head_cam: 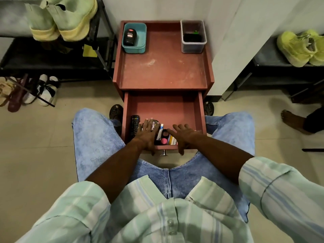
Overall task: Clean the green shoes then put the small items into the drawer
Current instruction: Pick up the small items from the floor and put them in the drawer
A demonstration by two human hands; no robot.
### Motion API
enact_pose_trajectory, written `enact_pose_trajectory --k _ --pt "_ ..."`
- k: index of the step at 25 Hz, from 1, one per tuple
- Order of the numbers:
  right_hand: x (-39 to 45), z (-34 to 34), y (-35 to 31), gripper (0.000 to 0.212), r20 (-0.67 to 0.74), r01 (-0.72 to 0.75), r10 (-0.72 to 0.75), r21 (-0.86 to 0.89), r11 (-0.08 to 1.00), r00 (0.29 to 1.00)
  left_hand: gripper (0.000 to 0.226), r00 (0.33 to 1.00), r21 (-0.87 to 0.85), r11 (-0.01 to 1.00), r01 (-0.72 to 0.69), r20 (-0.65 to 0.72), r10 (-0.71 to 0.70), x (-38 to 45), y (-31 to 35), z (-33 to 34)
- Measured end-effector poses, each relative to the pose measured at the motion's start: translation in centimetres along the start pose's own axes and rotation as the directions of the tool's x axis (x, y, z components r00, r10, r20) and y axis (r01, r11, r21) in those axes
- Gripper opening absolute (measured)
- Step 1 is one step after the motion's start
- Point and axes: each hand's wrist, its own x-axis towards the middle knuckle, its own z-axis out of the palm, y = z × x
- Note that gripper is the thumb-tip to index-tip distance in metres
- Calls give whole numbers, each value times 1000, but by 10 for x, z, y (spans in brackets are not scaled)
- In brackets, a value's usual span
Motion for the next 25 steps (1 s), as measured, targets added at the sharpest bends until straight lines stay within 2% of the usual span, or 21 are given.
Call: enact_pose_trajectory --k 3,6,8,11,13,16,18,25 --pt "10 -2 10 137 -119 -50 50 -2 999 992 145 993 -53 995 80 -85 -84 4 -4 -6" --pt "21 -13 23 138 -230 -175 193 98 980 954 139 960 -142 979 147 -217 -176 14 -10 -21" --pt "27 -22 31 136 -334 -248 293 172 953 896 131 926 -188 966 179 -300 -230 26 -15 -33" --pt "37 -37 47 129 -475 -275 381 280 920 793 122 884 -215 957 192 -385 -264 46 -29 -53" --pt "48 -48 60 129 -492 -258 353 252 933 796 121 887 -171 969 179 -398 -235 60 -40 -68" --pt "65 -52 66 127 -490 -224 271 154 962 829 122 910 20 997 80 -409 -65 78 -51 -77" --pt "72 -48 66 125 -506 -233 293 180 956 811 126 915 90 995 53 -403 -12 89 -55 -74" --pt "86 -58 80 122 -466 -283 428 349 893 774 136 907 -39 993 107 -405 -114 109 -67 -84"
